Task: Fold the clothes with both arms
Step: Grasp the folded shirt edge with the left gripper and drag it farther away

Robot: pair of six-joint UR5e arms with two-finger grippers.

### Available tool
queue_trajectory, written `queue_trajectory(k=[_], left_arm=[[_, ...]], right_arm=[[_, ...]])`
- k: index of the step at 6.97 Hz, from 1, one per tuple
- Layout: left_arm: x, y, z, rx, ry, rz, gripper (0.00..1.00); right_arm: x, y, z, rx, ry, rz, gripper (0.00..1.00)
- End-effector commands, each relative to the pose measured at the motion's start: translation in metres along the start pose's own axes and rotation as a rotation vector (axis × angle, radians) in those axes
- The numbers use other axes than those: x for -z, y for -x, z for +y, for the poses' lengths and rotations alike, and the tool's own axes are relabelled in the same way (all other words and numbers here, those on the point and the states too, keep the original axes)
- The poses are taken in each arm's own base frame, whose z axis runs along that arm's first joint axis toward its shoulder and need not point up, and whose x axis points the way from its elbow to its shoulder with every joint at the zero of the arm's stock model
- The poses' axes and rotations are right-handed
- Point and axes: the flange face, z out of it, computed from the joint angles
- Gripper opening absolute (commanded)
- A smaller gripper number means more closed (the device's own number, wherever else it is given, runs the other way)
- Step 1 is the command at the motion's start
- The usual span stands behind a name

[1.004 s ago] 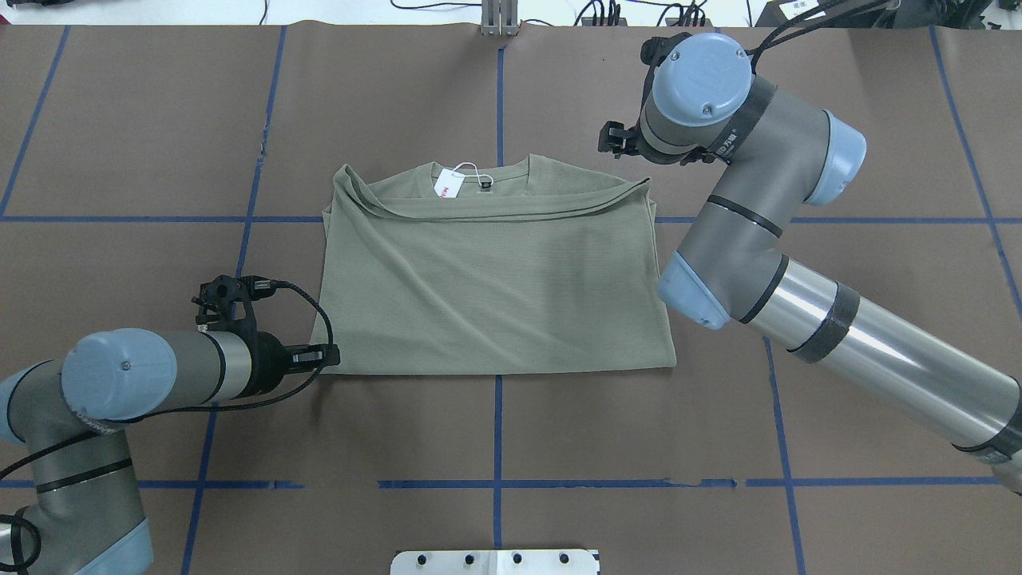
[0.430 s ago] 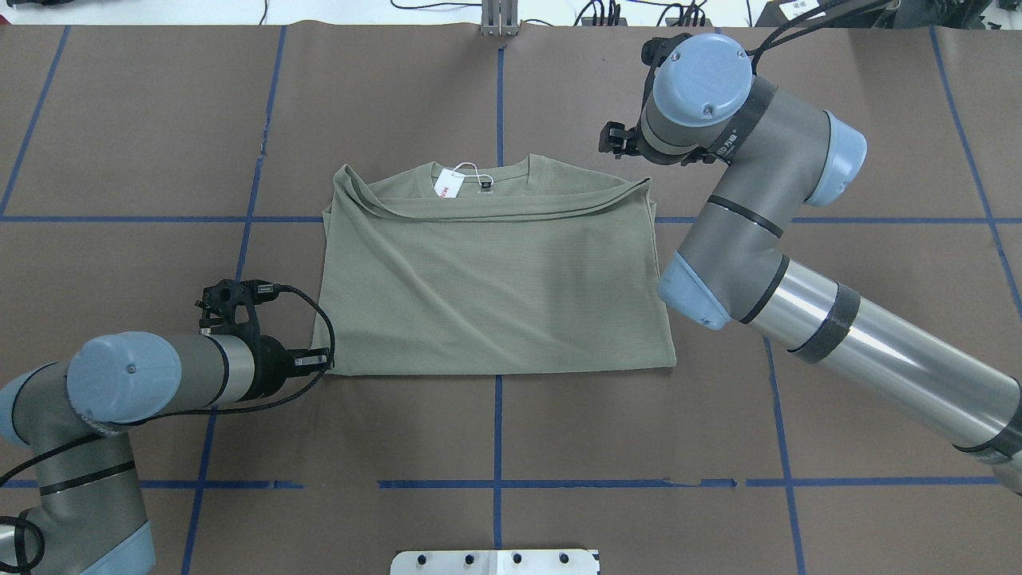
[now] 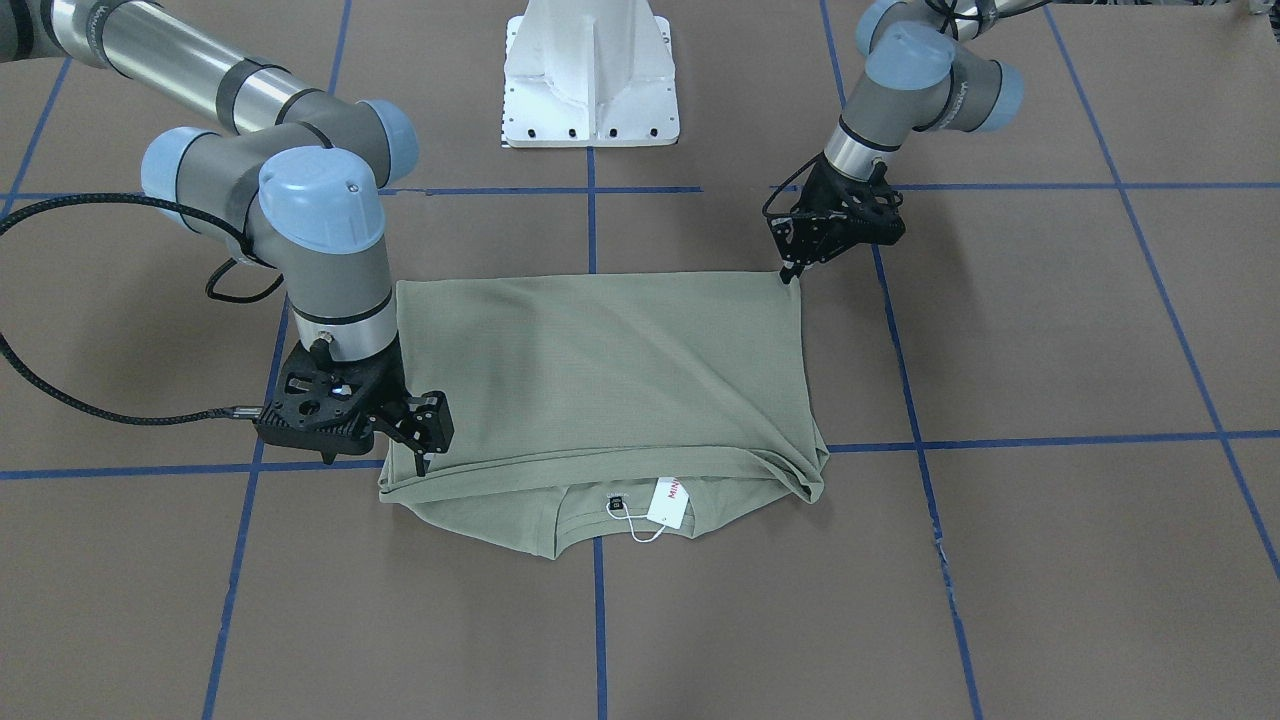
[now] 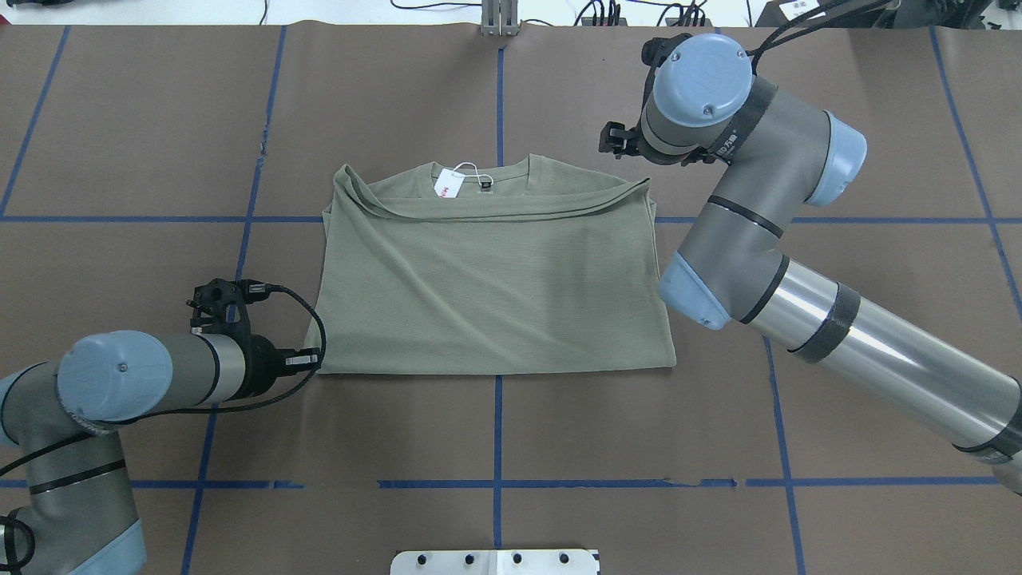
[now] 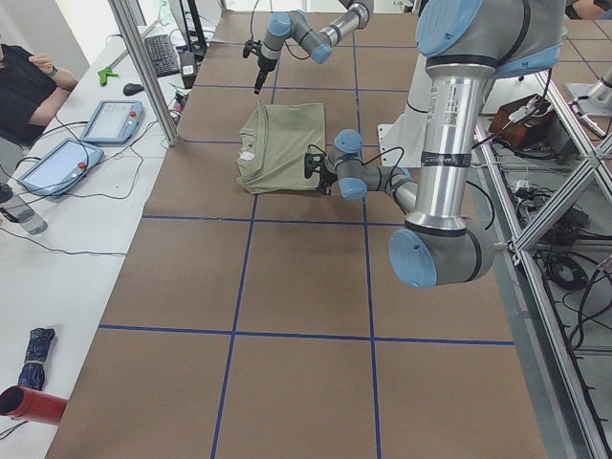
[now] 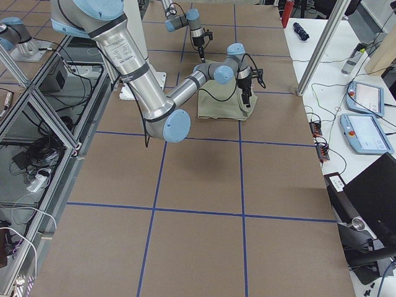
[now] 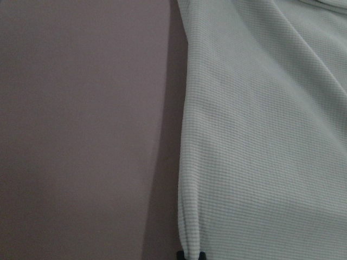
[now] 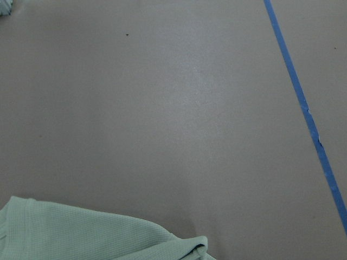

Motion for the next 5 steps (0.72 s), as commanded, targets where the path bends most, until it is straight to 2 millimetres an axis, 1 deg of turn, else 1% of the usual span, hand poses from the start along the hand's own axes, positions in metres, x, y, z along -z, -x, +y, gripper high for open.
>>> queue_trajectory(k=[1,2,3,4,5], left_arm=[[0.008,0.032,-0.039,-0.095,-0.06,-0.052,0.0],[0.008,0.064,-0.082,-0.136,-0.114,-0.116,0.0],[0.006,0.1,-0.134,-0.175,-0.17,-0.19,0.0],[-0.003,0.099,-0.194,-0.197,-0.226,-0.229,0.0],[-0.024,0.086,-0.25,-0.198,-0.255,-0.264,0.0]], right_arm=[[0.0,0.0,0.0,0.001,0.0,0.0,1.0],[0.001,0.001,0.0,0.001,-0.001,-0.001,1.0],[0.0,0.001,0.001,0.001,0.0,-0.002,1.0],[0.0,0.001,0.001,0.001,0.0,-0.002,1.0],[0.0,0.002,0.003,0.003,0.002,-0.002,1.0]])
